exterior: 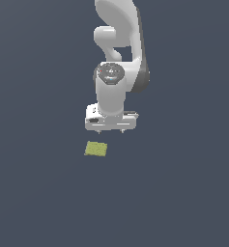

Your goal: Pick up the object and move it to a goal position.

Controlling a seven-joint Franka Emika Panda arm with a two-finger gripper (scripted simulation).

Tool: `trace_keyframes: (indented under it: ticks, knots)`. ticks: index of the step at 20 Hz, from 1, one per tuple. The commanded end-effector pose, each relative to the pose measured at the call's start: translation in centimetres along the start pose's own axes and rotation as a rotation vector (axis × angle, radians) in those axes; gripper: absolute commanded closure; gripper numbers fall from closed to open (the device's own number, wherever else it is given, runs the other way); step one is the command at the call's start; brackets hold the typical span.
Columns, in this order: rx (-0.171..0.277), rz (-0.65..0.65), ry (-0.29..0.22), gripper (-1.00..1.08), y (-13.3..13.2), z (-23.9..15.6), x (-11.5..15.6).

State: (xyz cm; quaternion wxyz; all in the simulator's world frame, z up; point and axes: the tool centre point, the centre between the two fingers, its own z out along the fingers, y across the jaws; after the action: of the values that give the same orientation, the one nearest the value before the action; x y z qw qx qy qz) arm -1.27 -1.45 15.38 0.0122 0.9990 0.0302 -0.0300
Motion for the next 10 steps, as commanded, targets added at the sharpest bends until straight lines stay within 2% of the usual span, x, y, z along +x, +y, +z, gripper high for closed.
trace_keyframes:
  ticks: [1,10]
  knots:
    - [-0.001,-0.033,0.001,-0.92,0.2,0.2,0.0]
    - [-0.005,-0.219,0.005,-0.92,1.4,1.6,0.3]
